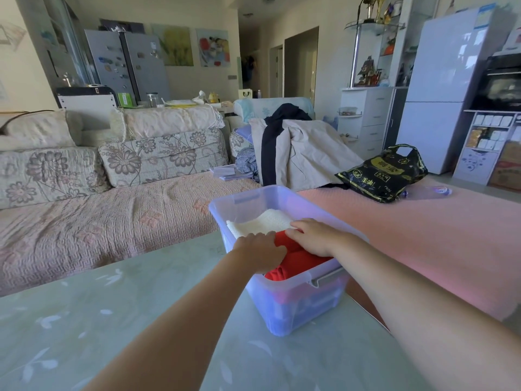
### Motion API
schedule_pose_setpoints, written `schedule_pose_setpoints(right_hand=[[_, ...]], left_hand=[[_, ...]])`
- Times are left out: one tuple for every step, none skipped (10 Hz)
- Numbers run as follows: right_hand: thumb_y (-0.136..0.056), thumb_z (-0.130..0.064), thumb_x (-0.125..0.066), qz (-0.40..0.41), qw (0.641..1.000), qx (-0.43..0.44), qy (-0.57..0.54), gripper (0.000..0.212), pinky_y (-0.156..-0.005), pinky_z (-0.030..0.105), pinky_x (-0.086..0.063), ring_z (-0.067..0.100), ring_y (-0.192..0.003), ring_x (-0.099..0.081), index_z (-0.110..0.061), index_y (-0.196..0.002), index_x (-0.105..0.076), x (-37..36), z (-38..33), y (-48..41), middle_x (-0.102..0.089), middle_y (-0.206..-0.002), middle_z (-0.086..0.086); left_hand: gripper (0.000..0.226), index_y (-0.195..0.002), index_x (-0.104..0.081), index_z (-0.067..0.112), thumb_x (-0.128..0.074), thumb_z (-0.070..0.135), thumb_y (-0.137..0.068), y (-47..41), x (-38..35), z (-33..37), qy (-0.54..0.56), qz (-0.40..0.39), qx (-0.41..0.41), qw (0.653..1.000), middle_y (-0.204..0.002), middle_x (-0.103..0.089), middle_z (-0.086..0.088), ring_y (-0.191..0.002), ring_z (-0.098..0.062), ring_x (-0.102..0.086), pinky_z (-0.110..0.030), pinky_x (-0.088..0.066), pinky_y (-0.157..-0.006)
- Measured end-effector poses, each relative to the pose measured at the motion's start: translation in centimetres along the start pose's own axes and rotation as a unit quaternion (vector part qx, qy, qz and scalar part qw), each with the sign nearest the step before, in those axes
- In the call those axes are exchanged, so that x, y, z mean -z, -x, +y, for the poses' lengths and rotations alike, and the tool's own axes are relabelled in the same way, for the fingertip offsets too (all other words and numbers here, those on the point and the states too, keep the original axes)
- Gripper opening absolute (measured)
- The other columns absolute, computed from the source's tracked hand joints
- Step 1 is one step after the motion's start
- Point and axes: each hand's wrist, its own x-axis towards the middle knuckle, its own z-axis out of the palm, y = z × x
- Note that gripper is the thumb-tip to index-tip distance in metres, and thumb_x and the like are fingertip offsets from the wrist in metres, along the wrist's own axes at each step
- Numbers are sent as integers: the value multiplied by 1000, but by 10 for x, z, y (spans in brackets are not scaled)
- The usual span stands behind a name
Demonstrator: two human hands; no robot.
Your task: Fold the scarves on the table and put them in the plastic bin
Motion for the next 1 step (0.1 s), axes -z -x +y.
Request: schedule_pose_setpoints(right_hand=[[-103, -49, -36, 105, 989, 61, -81, 51, -115, 33, -24, 16, -145, -30, -24, -148, -43, 10, -11, 19, -30, -158, 0]], left_hand=[[60, -151, -29, 26, -38, 52, -98, 14, 11, -10, 201, 18, 2, 980, -150, -42, -5, -133, -28, -42, -37, -34, -106]])
